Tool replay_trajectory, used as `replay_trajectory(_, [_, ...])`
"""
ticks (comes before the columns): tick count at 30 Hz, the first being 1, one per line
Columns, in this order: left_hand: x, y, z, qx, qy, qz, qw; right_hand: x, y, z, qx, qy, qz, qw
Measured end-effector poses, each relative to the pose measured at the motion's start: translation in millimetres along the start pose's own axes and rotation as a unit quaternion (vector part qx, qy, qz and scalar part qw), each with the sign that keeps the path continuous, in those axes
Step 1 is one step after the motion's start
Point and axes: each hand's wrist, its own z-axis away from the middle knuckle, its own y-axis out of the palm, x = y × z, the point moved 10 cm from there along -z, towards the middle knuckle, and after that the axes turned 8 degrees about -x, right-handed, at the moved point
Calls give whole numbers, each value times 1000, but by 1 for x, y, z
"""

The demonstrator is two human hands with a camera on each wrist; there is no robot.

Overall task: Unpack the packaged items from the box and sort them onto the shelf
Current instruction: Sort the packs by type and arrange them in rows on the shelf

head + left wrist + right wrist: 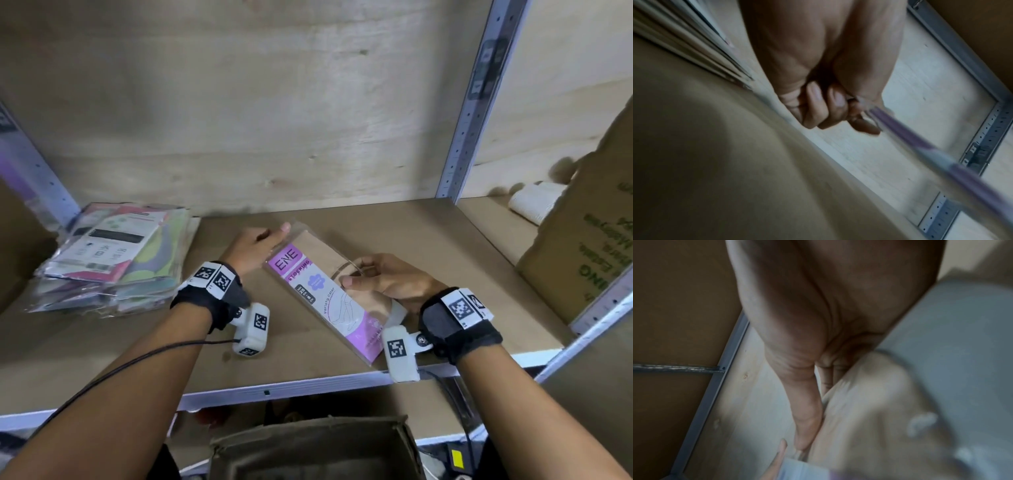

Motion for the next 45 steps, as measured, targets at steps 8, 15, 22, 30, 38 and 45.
replay_trajectory(8, [-2,4,0,44,32,-12,998,0,6,-2,35,-3,3,999])
replay_trajectory(15, [-10,3,-7,18,55,-13,998,-1,1,4,27,-1,8,1000])
replay_trajectory(22, [-21,6,-12,-30,40,-37,998,2,-11,15,16,-21,29,999])
replay_trajectory(30, [-8,23,-4,43,-84,94,991,-1,-20,23,6,-8,-5,1000])
replay_trajectory(38, [6,18,5,29,-139,131,981,-1,-25,24,3,-13,1,1000])
replay_trajectory(45, [11,17,13,-5,-165,130,978,-9,-64,19,-123,-10,-38,992])
